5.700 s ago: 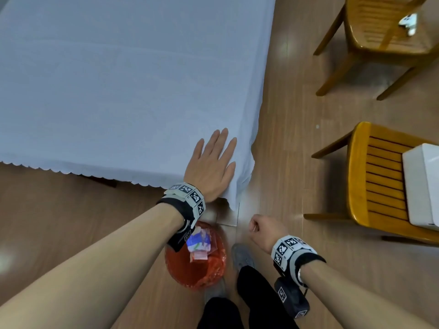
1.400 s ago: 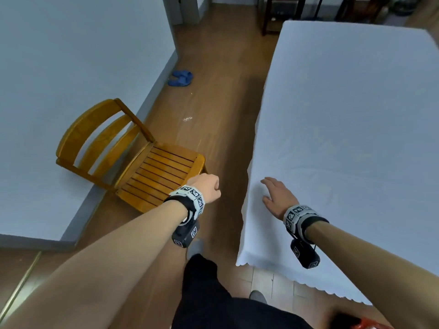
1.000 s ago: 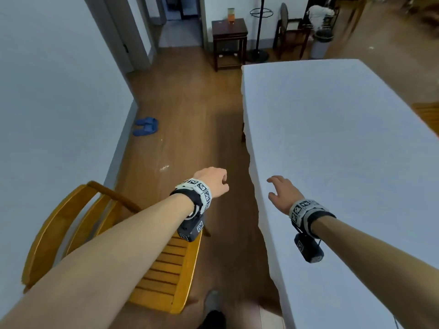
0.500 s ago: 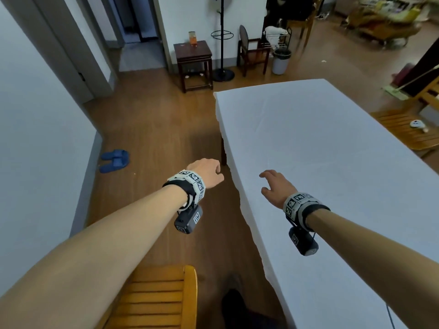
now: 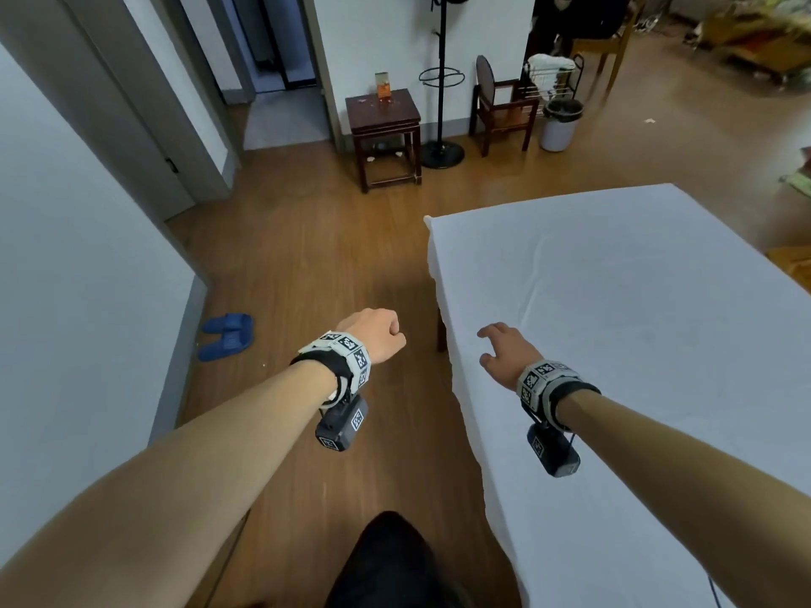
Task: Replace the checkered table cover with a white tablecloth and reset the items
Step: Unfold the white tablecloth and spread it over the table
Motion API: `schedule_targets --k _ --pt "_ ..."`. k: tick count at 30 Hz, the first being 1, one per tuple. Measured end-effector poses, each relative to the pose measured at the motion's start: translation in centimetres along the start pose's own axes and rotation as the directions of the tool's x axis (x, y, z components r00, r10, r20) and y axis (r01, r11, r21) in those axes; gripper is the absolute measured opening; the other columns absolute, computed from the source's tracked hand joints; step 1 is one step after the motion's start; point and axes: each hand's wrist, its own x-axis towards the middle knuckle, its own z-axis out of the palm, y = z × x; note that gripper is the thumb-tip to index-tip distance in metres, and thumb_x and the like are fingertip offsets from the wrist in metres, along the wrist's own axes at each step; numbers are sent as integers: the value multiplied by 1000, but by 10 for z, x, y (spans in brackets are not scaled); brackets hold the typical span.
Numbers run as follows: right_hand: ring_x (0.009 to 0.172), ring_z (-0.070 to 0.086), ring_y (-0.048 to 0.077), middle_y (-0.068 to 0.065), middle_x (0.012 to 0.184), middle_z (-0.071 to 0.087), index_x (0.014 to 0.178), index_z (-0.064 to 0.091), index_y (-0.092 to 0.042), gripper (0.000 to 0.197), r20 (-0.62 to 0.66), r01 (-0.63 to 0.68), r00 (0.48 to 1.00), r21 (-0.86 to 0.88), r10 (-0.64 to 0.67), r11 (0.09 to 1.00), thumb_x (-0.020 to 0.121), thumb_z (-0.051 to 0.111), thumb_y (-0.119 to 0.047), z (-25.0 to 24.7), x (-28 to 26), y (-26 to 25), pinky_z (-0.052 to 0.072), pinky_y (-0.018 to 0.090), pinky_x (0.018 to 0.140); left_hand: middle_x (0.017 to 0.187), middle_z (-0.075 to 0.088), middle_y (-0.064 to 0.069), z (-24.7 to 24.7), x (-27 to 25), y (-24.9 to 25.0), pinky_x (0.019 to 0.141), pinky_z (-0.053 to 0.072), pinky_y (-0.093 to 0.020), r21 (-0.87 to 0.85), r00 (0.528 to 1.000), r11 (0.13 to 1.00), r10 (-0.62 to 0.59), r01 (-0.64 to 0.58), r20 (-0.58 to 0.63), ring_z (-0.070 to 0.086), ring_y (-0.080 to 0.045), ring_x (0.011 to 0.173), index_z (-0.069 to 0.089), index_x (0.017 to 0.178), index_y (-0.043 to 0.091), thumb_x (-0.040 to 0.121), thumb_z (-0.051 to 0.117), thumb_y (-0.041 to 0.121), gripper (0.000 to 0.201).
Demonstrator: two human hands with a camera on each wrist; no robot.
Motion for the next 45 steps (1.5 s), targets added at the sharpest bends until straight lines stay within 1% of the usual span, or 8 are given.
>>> schedule_targets --k 8,15,23,28,33,38,42,45 --pt "135 39 24 5 153 35 145 38 -14 53 -59 -86 994 43 89 995 94 50 -20 -15 153 -10 42 41 106 102 63 9 -28 178 -44 80 53 -37 3 993 997 79 -79 84 62 -19 90 59 103 34 89 49 43 19" --pt "139 35 23 4 155 32 148 34 -14 55 -83 -275 954 133 287 952 96 50 -20 -41 263 -27 38 39 107 103 63 9 -65 330 -70 82 53 -38 -27 963 981 193 -192 189 62 -19 91 59 105 32 89 48 40 20" --pt "139 35 20 2 156 32 148 34 -16 54 -69 -394 907 205 415 896 96 49 -23 -40 348 -9 38 37 109 108 65 10 -58 447 -68 84 52 -38 -90 931 974 225 -208 289 61 -19 95 58 106 33 91 47 37 19" --pt "139 35 23 4 154 34 147 36 -13 55 -87 -391 900 266 426 881 95 52 -21 -27 413 15 37 38 110 101 66 8 -44 520 -65 82 56 -40 -169 937 975 190 -144 294 64 -17 88 59 103 30 93 44 33 18" --pt "145 28 26 6 160 28 151 33 -12 59 -141 -381 891 287 432 879 96 49 -28 -5 458 26 30 40 118 102 65 3 -25 587 -65 85 54 -42 -237 944 968 152 -83 292 61 -21 92 59 106 26 96 40 28 22" --pt "148 22 29 8 163 22 152 31 -9 70 -263 -429 822 297 505 853 89 31 -38 15 485 31 24 43 122 109 60 3 5 650 -60 84 45 -34 -301 933 952 162 -62 322 54 -20 95 57 113 21 100 39 34 26" --pt "149 22 31 11 163 22 152 32 -8 67 -340 -473 769 266 541 840 93 28 -38 26 501 30 22 45 122 113 57 1 25 696 -43 88 43 -35 -362 879 930 226 -66 420 54 -22 103 57 119 18 101 37 44 38" --pt "147 27 34 14 161 28 151 35 -4 66 -363 -507 727 288 583 812 93 32 -35 28 509 24 27 50 118 104 60 0 34 722 -34 78 39 -31 -444 836 894 287 -58 468 54 -20 94 61 108 16 99 44 43 33"
